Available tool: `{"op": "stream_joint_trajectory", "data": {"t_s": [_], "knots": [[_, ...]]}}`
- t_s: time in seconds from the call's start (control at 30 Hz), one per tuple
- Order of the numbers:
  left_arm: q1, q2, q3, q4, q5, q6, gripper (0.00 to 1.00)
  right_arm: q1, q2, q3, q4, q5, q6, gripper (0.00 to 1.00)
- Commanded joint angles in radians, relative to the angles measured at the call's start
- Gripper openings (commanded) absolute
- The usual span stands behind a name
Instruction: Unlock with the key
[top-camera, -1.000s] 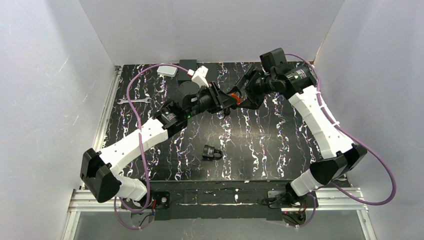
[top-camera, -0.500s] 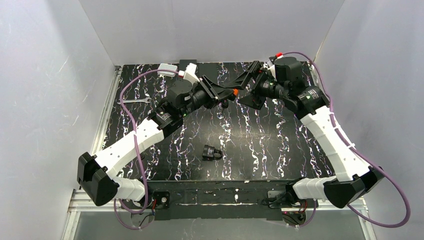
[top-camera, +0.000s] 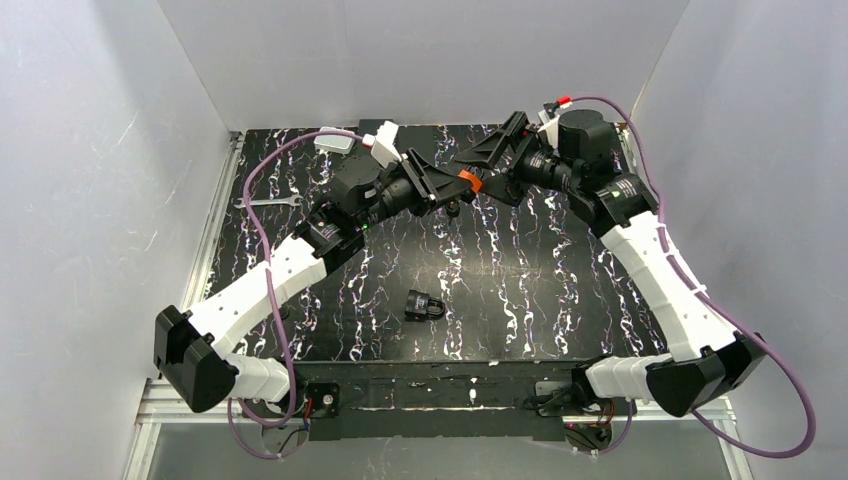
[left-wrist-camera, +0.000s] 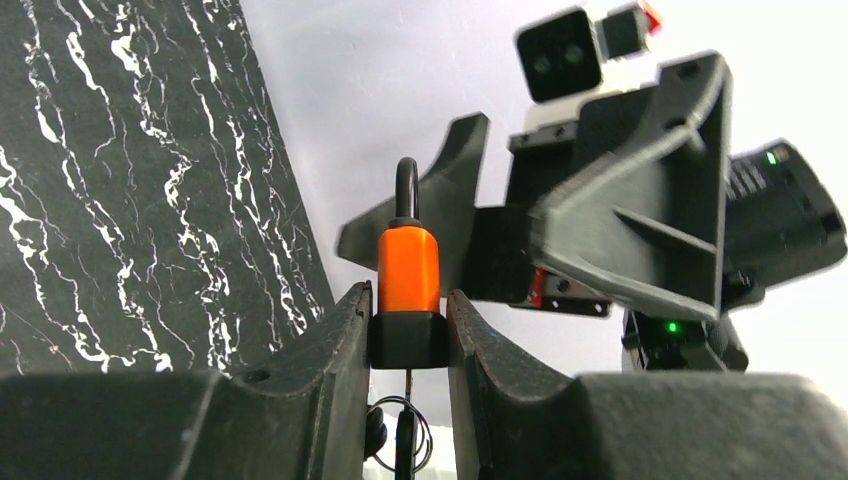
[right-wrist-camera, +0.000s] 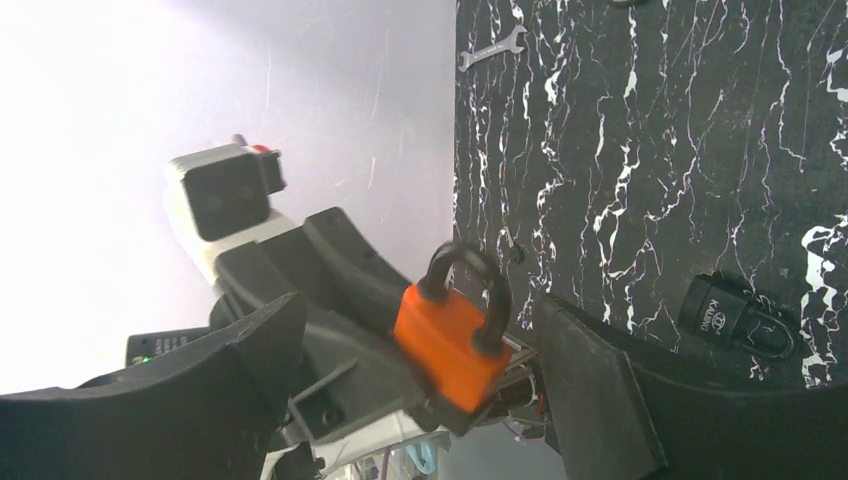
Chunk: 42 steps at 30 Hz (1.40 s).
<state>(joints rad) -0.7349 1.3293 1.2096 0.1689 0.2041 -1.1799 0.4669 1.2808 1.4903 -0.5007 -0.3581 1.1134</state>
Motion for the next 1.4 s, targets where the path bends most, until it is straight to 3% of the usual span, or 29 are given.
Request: {"op": "stream_joint_trajectory", "data": {"t_s": [0.0, 0.37, 0.97, 1.03, 1.37], "knots": [[0.004, -0.038, 0.084, 0.057, 0.076, 0.150, 0.00, -0.002, 0.033, 0.080, -0.054, -0.030, -0.012, 0.89], [0.003, 0.047, 0.143, -0.020, 0.092, 0.392, 0.00, -0.002, 0.105, 0.253, -0.319, 0.013, -0.062, 0.80], [-0.021, 0.104, 0.213, -0.114, 0.093, 0.549, 0.00, -0.002, 0.156, 0.213, -0.417, 0.028, -0.082, 0.63], [-0.024, 0.105, 0.211, -0.117, 0.095, 0.557, 0.00, -0.002, 0.161, 0.198, -0.409, 0.023, -0.079, 0.58], [-0.031, 0.107, 0.207, -0.122, 0.087, 0.580, 0.00, -0.001, 0.182, 0.194, -0.410, 0.013, -0.082, 0.05]]}}
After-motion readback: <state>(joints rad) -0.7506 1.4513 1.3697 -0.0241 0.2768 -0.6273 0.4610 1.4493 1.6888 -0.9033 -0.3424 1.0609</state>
